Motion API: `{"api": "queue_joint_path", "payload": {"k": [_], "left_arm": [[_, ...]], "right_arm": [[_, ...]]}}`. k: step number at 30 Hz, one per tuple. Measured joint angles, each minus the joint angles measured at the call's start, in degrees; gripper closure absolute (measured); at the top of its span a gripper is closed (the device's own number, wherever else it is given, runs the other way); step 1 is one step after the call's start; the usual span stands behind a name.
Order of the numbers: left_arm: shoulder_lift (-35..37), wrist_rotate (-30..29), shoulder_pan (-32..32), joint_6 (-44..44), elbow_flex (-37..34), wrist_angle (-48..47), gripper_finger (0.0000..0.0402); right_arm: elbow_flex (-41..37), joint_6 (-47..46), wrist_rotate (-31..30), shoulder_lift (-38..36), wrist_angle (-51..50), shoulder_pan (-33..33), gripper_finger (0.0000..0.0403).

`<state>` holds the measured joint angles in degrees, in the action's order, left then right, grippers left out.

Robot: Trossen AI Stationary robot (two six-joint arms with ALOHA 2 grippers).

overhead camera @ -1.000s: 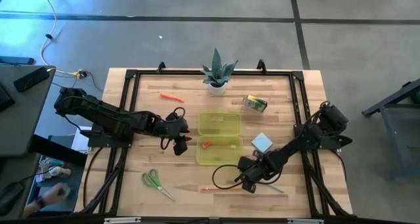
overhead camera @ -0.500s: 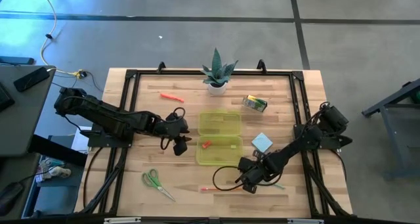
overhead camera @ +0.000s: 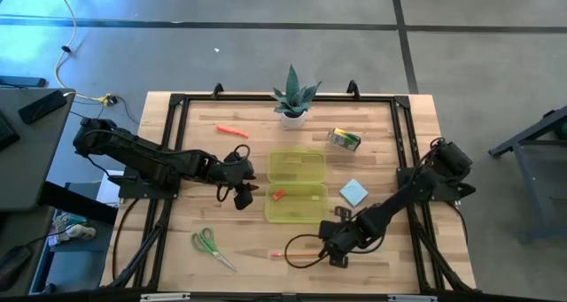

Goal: Pack school essentials
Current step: Put the blue pencil into the yellow supply box

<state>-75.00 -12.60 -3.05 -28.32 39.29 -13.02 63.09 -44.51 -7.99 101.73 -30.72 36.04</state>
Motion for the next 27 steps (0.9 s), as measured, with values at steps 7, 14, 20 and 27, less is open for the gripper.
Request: {"api": "queue_joint_path", "payload": {"k": [7,14,20,27], "left_arm": [[0.0,0.2,0.0,0.0,0.0,0.0,0.0240],[0.0,3.4,0.0,0.0,0.0,-1.3,0.0240],[0.0,3.7,0.0,-0.7,0.0,-5.4,0.0241],[0.0,2.9,-0.1,-1.5,0.0,-11.5,0.0241]], "right_arm": [[7.9,13.9,-5.9,0.0,0.4,-2.1,0.0386],[18.3,34.9,-15.0,-0.2,0.6,-4.2,0.0386],[22.4,51.6,-17.4,-0.2,5.6,-6.8,0.0386],[22.3,56.3,-8.8,1.3,7.4,-13.7,0.0386]]}}
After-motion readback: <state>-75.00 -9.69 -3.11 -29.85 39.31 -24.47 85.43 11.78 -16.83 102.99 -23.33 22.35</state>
